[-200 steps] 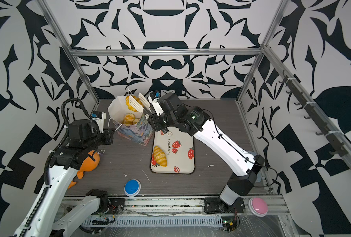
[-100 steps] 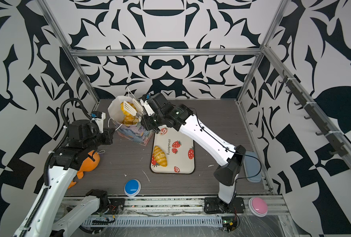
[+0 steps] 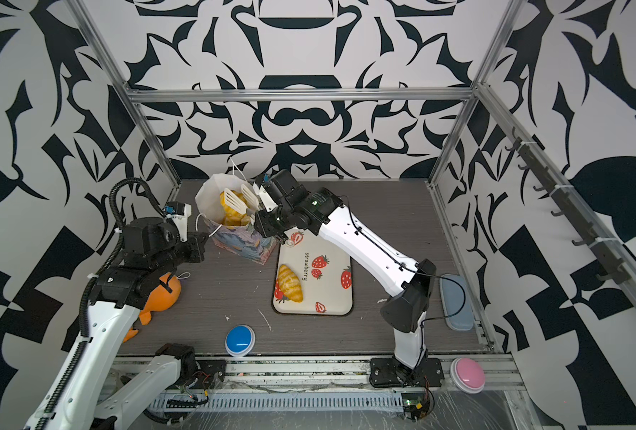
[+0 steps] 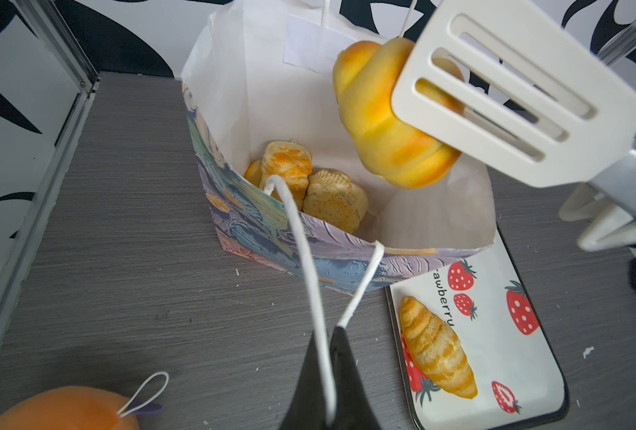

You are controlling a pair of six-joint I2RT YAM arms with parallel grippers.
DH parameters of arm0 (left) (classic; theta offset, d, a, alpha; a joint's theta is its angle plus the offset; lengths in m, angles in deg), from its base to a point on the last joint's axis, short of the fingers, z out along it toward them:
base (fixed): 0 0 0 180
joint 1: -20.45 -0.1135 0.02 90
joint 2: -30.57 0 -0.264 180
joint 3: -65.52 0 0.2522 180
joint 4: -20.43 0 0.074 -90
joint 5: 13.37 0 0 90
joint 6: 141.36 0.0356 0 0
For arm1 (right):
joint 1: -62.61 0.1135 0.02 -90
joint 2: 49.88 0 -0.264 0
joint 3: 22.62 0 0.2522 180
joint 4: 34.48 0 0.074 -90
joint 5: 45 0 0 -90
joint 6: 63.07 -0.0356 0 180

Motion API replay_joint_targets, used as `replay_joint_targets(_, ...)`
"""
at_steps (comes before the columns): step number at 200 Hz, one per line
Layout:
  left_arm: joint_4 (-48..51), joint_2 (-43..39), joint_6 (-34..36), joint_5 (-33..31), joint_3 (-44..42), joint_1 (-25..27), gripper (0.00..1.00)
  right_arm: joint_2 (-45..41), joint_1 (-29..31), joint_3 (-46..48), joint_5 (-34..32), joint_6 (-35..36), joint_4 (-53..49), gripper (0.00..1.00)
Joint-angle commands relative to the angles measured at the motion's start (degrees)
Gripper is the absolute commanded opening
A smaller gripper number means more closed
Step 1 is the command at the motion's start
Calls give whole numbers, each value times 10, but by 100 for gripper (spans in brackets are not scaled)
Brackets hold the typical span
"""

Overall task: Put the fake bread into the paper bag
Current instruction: 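Carry the striped bun in the tongs over the bag opening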

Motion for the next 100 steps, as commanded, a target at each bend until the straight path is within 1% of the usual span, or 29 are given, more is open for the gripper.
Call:
replay_joint_targets(1, 12, -5, 0, -1, -11, -2, 5, -25, -4, -1, 7, -2, 30, 45)
replay_joint_targets(44, 13, -6, 0, -2, -11, -2, 5, -39, -7, 19, 7, -4, 37, 52)
replay_joint_targets(67, 12, -7, 0, -1, -11, -2, 6, -48, -7, 20, 6, -4, 37, 54)
replay_joint_targets(100, 13, -8, 0, -1, -12, -1, 6, -60, -7, 13, 3, -4, 31, 54)
